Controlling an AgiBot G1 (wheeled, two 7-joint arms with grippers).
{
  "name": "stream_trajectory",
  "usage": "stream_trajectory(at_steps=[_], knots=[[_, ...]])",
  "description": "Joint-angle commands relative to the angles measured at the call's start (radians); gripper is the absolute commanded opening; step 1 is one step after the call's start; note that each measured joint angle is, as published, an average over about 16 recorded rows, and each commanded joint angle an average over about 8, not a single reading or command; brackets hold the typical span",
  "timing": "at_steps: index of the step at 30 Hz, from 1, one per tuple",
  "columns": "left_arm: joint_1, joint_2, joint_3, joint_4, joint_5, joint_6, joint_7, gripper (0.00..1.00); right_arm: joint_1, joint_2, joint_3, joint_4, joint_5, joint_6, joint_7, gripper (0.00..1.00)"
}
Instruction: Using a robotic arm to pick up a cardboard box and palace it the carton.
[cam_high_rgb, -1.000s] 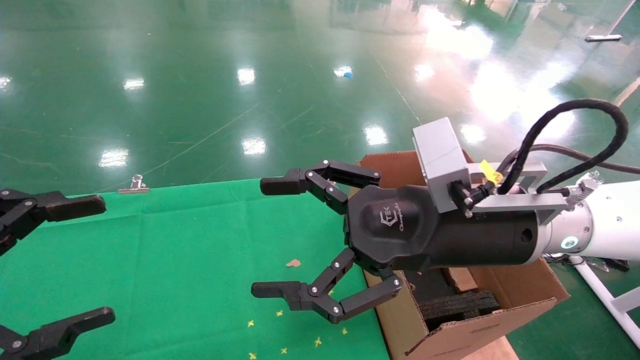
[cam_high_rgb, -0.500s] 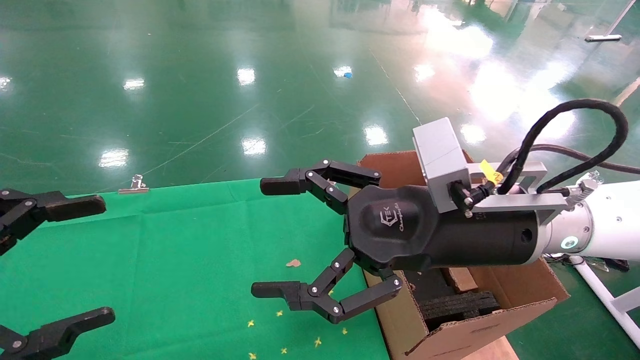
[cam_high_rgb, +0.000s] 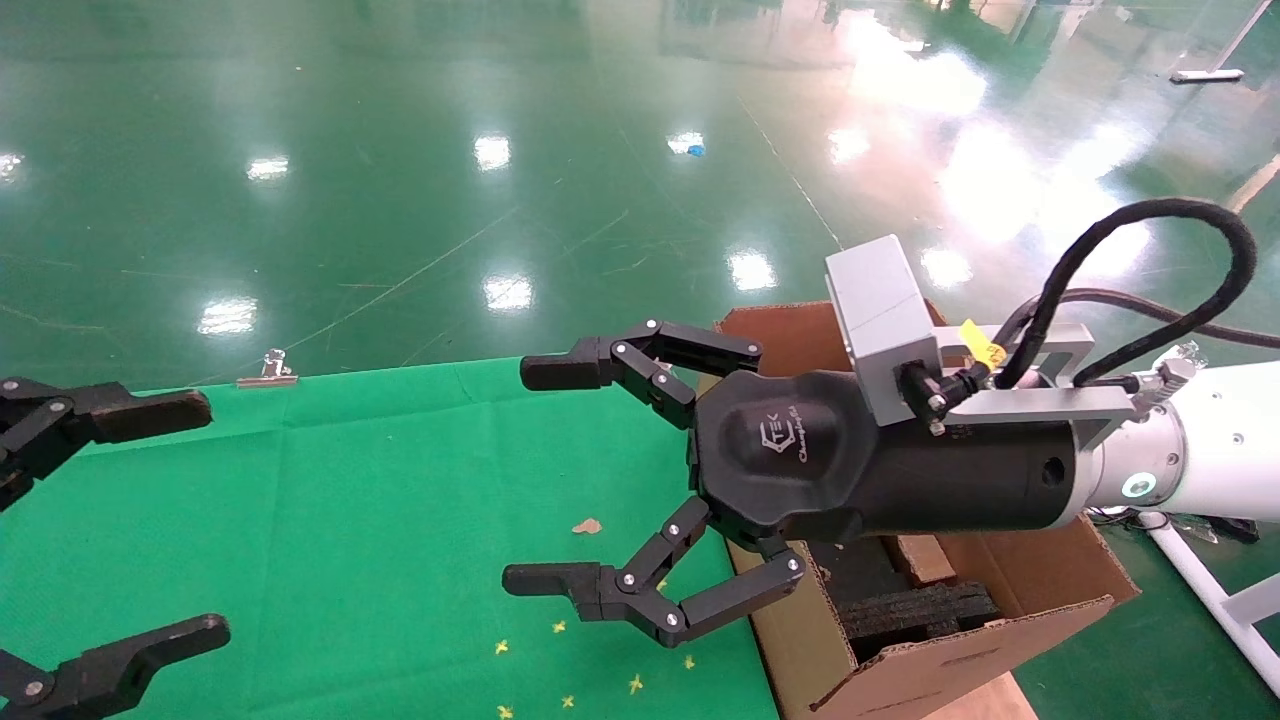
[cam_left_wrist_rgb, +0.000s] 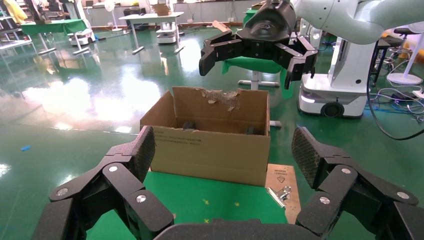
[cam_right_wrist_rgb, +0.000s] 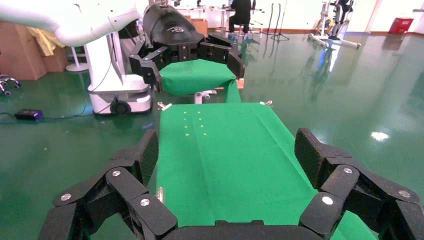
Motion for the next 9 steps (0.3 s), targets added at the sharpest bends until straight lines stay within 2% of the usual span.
stream_trajectory(at_steps=[1, 9], knots=[[0.0, 0.0, 0.0, 0.0, 0.0, 0.0, 0.0, 1.0, 0.0, 0.0, 0.0, 0.0, 0.0, 0.0, 0.0, 1.0], [0.0, 0.0, 0.0, 0.0, 0.0, 0.0, 0.0, 1.0, 0.0, 0.0, 0.0, 0.0, 0.0, 0.0, 0.0, 1.0]])
